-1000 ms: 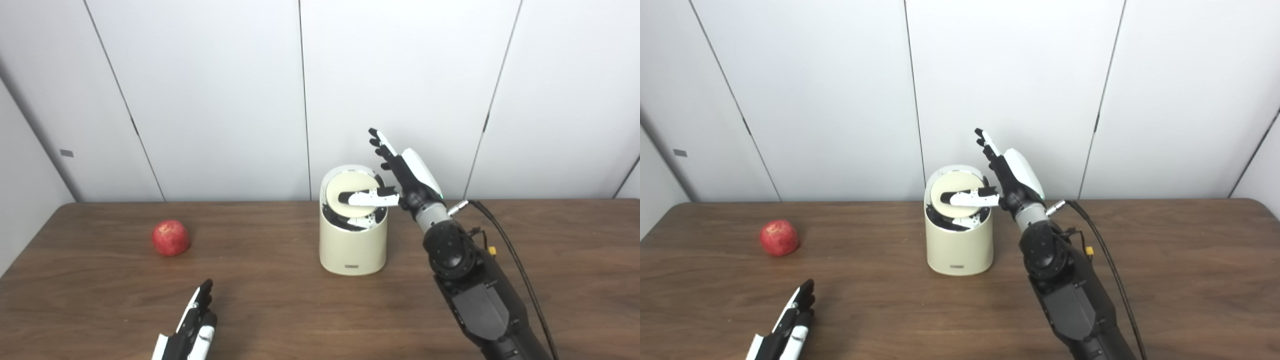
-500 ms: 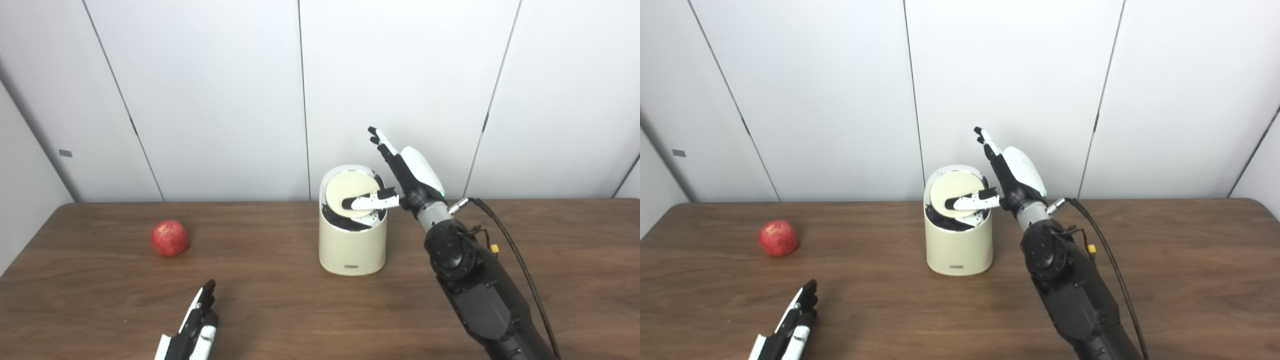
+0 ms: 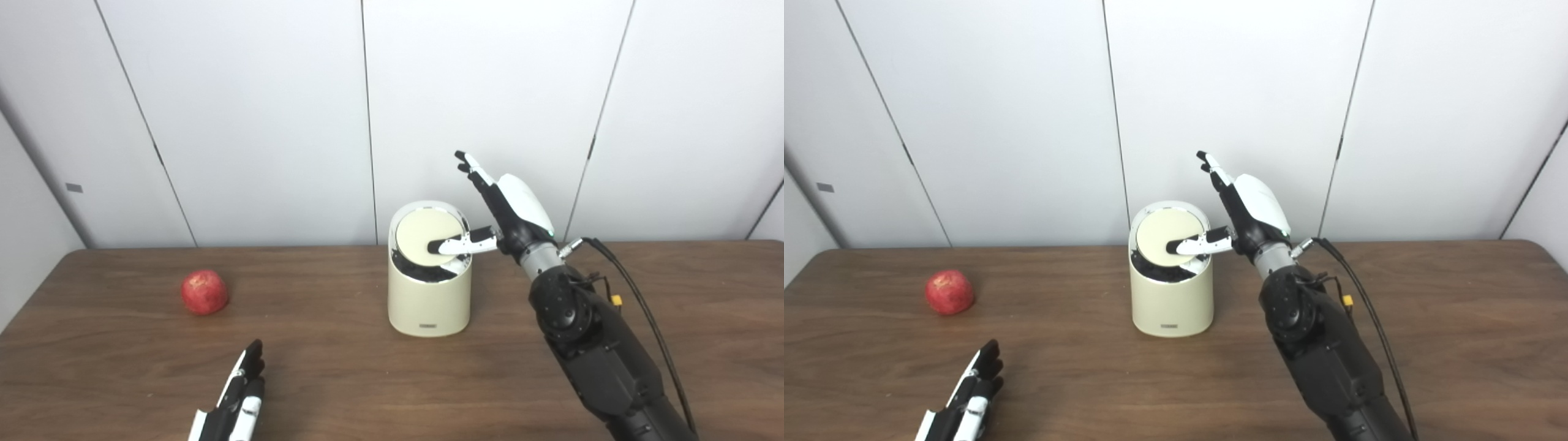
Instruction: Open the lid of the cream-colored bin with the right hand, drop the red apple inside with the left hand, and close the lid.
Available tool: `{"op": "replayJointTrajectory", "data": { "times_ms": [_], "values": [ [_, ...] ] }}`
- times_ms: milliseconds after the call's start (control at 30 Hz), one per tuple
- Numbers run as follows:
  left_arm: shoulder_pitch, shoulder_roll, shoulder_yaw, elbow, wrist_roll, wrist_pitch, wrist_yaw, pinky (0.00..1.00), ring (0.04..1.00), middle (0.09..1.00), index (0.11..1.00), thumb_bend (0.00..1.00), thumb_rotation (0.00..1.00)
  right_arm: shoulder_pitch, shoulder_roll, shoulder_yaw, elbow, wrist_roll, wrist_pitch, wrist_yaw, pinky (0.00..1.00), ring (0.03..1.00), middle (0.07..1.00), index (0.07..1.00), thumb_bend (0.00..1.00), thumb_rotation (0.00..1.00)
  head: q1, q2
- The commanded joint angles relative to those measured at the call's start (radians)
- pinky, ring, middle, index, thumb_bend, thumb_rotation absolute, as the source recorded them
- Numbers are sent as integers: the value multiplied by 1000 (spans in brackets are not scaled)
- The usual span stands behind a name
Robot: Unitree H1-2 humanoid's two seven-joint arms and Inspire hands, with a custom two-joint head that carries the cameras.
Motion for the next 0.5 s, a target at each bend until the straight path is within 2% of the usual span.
{"op": "replayJointTrajectory", "data": {
  "times_ms": [0,133,367,467],
  "values": [
    [90,-27,-9,-45,-9,-12,3,1000,1000,1000,1000,381,809,-45,-21,20,-24,-46,-28,-1,905,932,927,970,993,181,-1,2],
    [95,-35,-10,-60,-19,3,9,1000,1000,1000,1000,382,820,-52,-39,51,-28,-91,-36,11,936,960,941,981,1000,146,-2,4],
    [99,-35,-17,-73,-28,7,11,1000,1000,1000,1000,399,969,-58,-59,81,-16,-155,-58,-4,929,960,942,977,1000,144,-4,8],
    [97,-34,-18,-72,-20,8,14,1000,1000,1000,1000,409,997,-50,-50,72,-18,-142,-67,-9,932,957,939,973,1000,158,-1,7]
  ]
}}
